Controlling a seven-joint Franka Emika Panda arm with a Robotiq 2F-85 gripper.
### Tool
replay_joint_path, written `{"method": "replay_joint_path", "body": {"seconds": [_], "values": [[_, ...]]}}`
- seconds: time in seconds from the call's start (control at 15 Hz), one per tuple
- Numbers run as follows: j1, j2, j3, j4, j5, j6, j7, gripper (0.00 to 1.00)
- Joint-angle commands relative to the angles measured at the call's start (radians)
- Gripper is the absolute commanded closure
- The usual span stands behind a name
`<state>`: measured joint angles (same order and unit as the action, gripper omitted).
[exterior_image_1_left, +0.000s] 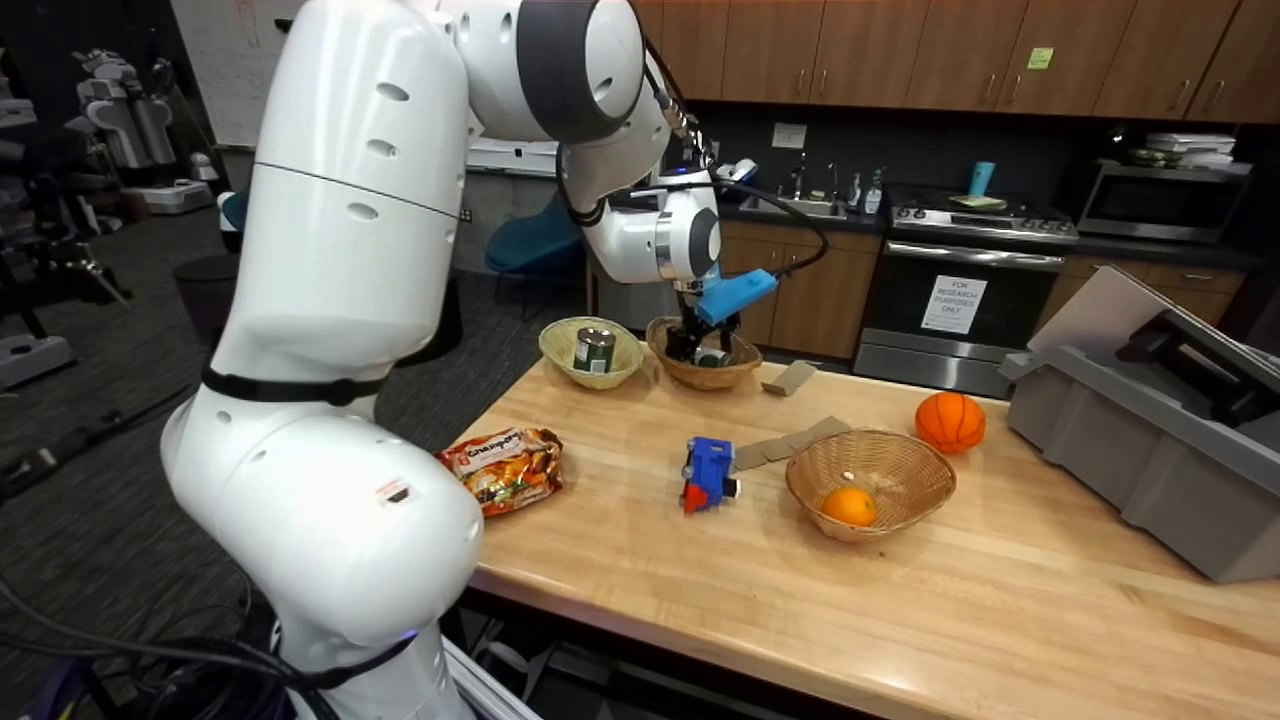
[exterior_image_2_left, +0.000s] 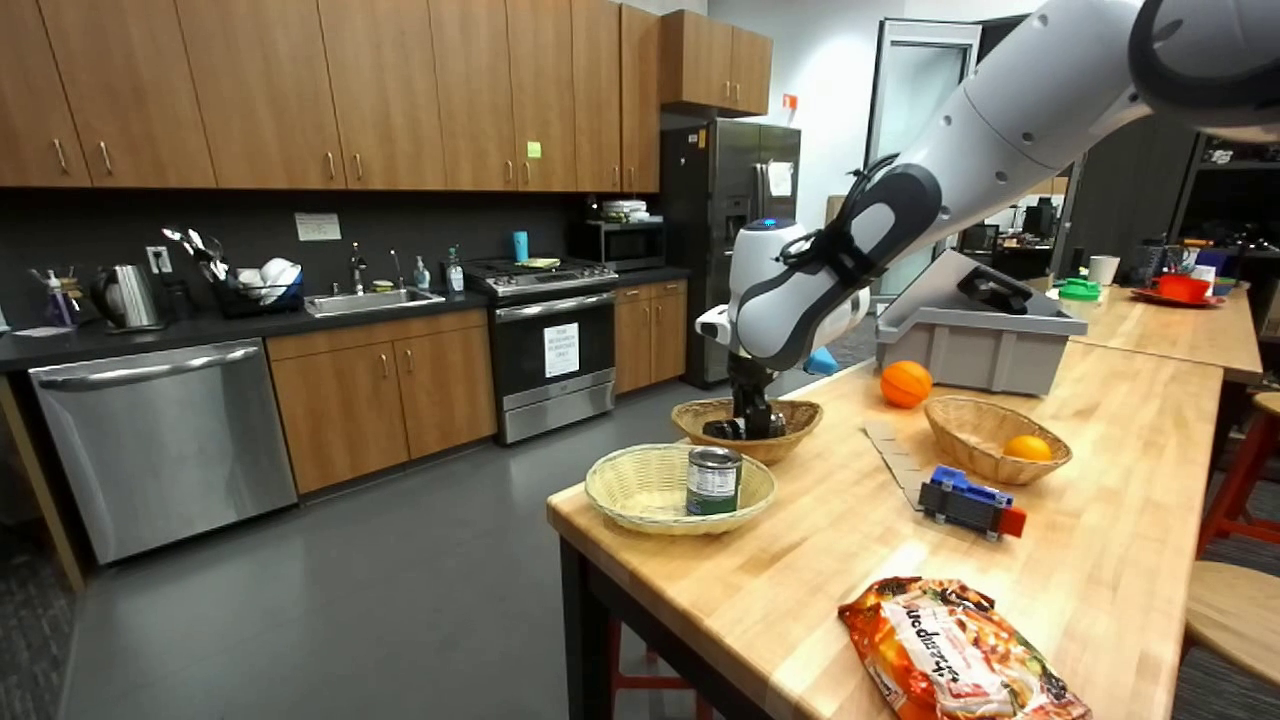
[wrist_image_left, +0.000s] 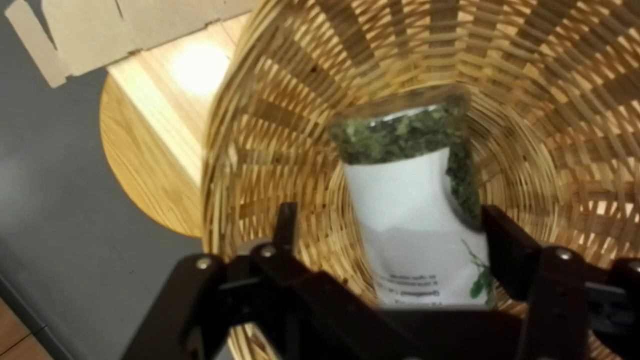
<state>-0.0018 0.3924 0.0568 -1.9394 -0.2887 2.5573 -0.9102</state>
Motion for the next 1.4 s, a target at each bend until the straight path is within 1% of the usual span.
{"method": "replay_joint_path", "body": {"seconds": [0.0,0.2,0.27,0.6,1.13,1.33], "values": [[-0.002,-0.001,-0.009,0.013,-0.018,0.000,0.017,0.41],[-0.004,-0.010,-0.017,0.005,-0.022,0.004,0.023,0.67],[-0.004,-0.016,-0.021,0.000,-0.025,0.008,0.028,0.74],[-0.014,-0.059,-0.039,-0.021,-0.024,0.012,0.057,0.76],[-0.040,-0.184,-0.065,-0.045,-0.025,-0.016,0.097,0.76],[-0.059,-0.221,-0.060,-0.061,0.029,-0.017,0.101,0.76]]}}
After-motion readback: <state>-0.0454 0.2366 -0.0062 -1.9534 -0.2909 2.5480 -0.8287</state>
